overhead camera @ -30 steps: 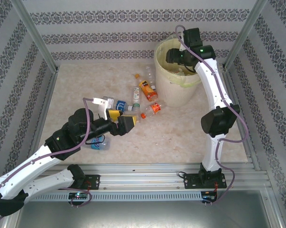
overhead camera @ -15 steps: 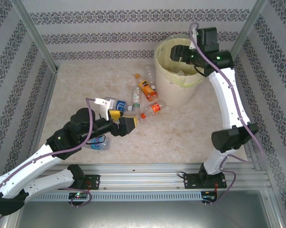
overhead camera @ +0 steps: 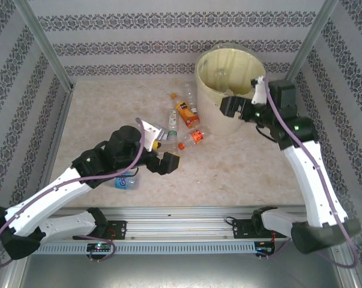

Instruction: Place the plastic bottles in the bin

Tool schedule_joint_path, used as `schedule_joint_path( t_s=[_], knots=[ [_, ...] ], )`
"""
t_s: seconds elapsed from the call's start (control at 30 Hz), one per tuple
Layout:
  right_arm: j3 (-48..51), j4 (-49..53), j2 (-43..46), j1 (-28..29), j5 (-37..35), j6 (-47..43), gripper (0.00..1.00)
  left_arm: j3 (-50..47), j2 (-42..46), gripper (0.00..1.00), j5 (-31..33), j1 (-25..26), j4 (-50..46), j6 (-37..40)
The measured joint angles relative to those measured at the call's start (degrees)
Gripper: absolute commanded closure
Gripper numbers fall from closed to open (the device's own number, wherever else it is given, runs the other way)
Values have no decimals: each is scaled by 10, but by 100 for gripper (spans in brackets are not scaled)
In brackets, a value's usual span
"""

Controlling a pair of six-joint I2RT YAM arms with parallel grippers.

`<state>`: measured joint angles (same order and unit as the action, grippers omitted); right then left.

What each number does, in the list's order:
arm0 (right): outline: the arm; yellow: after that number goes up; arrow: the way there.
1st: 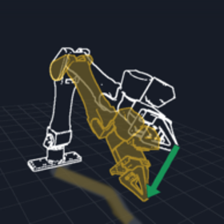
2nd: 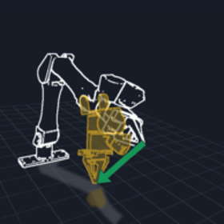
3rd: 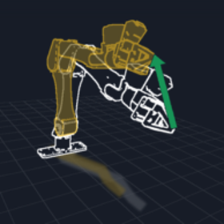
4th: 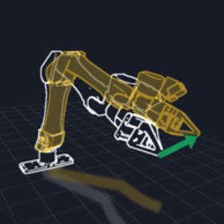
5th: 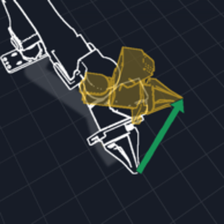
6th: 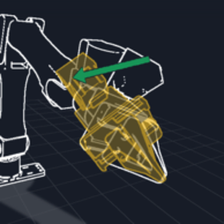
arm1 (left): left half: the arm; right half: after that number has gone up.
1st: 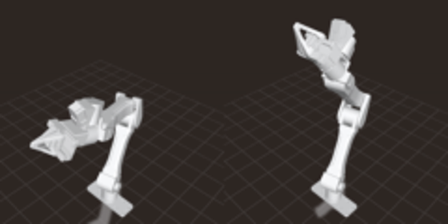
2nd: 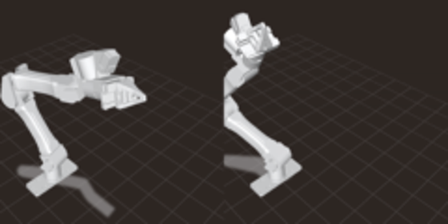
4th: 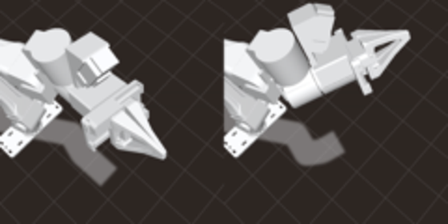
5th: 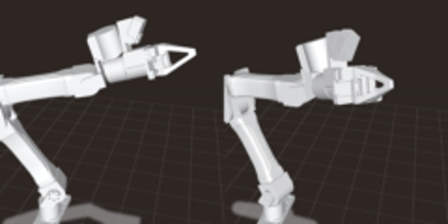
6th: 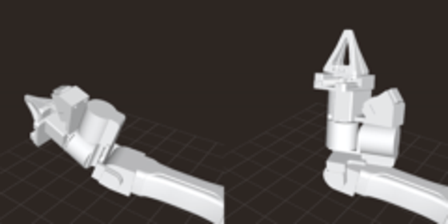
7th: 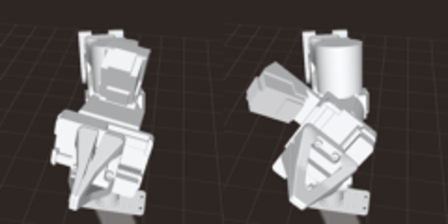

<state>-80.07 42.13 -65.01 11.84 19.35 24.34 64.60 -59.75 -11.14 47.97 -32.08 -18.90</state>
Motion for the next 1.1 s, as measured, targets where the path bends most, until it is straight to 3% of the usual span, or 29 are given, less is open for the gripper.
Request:
schedule_joint_path(
  t_s=[0.23,0.67,1.1],
  knots=[
    [139,-19,106,-1,59,39,2,34,-94,0,15,0,-37,55],
    [363,-53,266,-35,85,143,2,122,-316,0,4,-21,-44,82],
    [402,-46,287,-54,84,158,2,234,-513,4,9,-57,-46,144]
  ],
)
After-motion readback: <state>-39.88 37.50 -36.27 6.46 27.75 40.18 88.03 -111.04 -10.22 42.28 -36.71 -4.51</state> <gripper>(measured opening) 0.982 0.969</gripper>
